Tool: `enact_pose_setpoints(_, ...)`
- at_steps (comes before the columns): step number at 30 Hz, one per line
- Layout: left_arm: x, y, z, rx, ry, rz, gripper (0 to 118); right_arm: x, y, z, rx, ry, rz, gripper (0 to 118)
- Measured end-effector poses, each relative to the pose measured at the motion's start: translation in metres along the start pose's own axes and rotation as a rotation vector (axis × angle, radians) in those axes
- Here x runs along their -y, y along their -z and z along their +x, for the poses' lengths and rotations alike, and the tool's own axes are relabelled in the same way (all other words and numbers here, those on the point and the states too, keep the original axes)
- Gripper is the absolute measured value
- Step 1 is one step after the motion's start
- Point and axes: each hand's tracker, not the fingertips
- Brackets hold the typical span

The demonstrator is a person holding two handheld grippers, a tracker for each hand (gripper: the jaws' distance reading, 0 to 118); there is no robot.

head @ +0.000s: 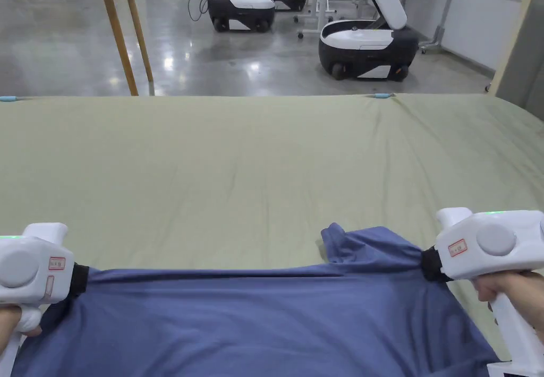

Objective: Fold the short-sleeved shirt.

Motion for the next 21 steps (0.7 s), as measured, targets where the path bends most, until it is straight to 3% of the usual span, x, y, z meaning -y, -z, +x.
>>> enact_pose_setpoints(1,0.001,-0.004,-0.001,0.002,-0.005,0.007,7,0.000,-0.007,0.001,-0.041,0.033,0.012,1)
enact_pose_setpoints(8,0.016,-0.050,-0.017,0.046,-0.017,0.061,7,0.029,-0.083,-0.022,-0.020,-0.024,0.149,1)
enact_pose_setpoints(11,0.034,-0.083,-0.025,0.067,-0.028,0.104,7,0.048,-0.116,-0.018,-0.047,-0.011,0.185,1)
enact_pose_setpoints(21,0.148,-0.190,-0.041,0.103,-0.029,0.208,7,0.168,-0.207,-0.024,-0.075,-0.005,0.298,1)
